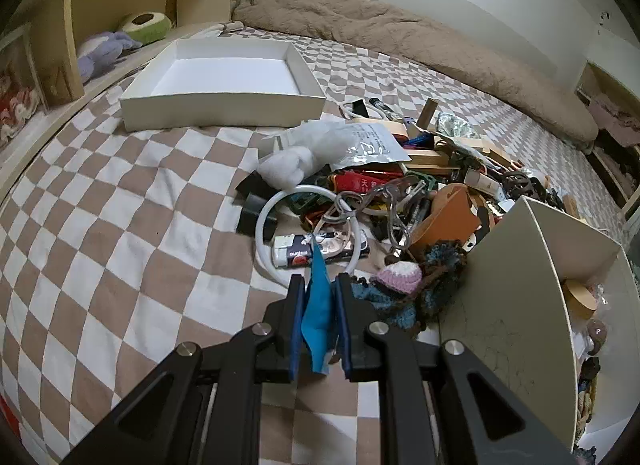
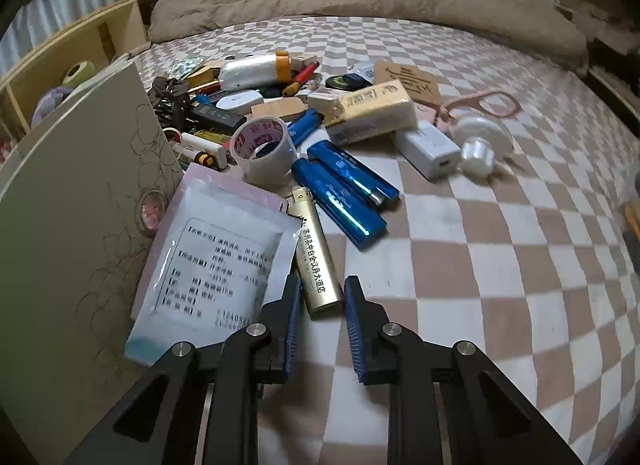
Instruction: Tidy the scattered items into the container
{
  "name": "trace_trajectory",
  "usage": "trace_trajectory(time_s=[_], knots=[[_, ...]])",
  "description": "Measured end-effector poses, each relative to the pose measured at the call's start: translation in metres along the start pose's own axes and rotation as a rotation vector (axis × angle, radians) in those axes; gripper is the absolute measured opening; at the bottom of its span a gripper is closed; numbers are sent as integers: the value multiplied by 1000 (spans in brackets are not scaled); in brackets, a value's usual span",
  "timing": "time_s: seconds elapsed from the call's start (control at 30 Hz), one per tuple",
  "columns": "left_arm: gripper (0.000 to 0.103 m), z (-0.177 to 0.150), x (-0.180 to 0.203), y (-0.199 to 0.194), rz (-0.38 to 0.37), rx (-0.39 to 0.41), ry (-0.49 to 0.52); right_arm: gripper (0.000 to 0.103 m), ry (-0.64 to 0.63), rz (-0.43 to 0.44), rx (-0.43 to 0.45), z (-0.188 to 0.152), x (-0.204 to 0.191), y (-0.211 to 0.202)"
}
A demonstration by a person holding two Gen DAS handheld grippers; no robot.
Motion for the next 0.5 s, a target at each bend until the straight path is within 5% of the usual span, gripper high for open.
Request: trace_trajectory(time_s=[0.5], knots=[[16,-21,-13,-13,-3,-25,-20,22,97,-64,-57,-46,36,-23]])
Point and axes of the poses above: each gripper's, at about its wrist camera, not at the fingertips, and y roughly the way its jaws point, x to its right, z to its top, the point moved 4 cm from there along y, roughly the way its jaws point, and after that the axes turned 15 degrees about -x, right-handed, at the moved point
